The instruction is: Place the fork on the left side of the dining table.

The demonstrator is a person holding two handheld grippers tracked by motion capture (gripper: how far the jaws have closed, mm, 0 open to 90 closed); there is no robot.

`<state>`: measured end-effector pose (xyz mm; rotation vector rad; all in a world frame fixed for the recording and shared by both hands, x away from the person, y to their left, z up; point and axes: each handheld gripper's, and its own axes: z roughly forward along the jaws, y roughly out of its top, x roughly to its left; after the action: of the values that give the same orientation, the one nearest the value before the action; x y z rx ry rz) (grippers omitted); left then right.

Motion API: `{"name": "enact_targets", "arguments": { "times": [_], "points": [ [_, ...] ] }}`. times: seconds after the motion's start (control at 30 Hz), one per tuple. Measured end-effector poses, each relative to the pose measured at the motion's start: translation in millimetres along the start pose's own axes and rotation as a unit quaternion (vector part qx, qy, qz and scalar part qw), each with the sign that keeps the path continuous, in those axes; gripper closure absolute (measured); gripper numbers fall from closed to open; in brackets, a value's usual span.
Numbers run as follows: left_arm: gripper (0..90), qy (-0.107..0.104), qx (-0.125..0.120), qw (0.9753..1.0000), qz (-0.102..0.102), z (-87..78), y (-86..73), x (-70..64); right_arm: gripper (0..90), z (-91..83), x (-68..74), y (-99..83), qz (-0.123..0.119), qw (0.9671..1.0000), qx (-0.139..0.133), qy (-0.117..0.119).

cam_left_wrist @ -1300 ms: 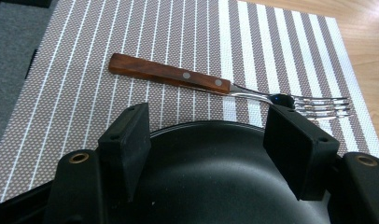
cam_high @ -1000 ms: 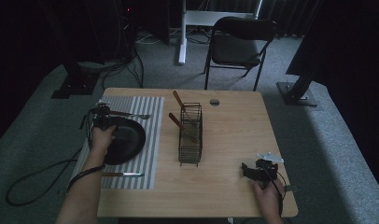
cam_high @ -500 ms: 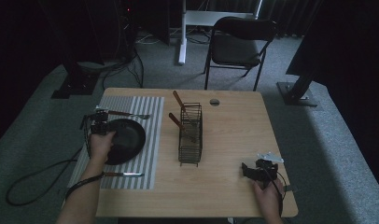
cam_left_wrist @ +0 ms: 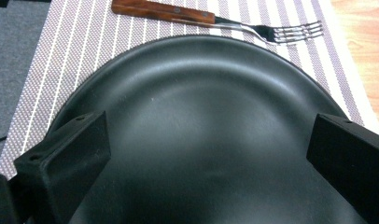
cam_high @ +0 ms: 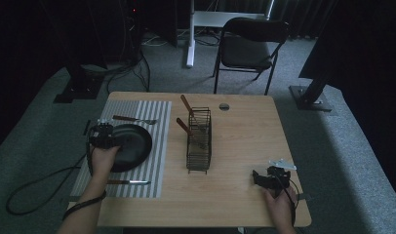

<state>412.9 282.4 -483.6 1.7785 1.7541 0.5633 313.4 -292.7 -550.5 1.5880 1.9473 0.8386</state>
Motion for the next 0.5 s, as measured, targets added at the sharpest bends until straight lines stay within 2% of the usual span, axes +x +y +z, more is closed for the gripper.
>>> {"name": "enact_targets", "arguments": {
  "times": [0.03,0.1,0.23,0.47,0.5],
  "points": [
    [0.0,0.013,-0.004,0.9998,0.015,-3.4,-4.8,-1.3,11.7,0.0,0.0,0.0,0.000,1.0000,0.000,0.000],
    [0.0,0.014,-0.002,0.9997,0.020,-4.6,-6.9,-1.4,11.8,0.0,0.1,0.0,0.000,1.0000,0.000,0.000],
    [0.0,-0.003,-0.008,0.9997,0.024,-14.8,-16.5,-2.3,11.7,0.0,0.0,0.0,0.000,1.0000,0.000,0.000],
    [0.0,-0.018,-0.010,0.9997,0.015,-26.4,-30.3,-3.1,11.7,0.0,0.0,0.0,0.000,1.0000,0.000,0.000],
    [0.0,-0.014,-0.012,0.9997,0.017,-28.3,-32.7,-3.7,11.7,0.0,0.0,0.0,0.000,1.0000,0.000,0.000]
  ]
}}
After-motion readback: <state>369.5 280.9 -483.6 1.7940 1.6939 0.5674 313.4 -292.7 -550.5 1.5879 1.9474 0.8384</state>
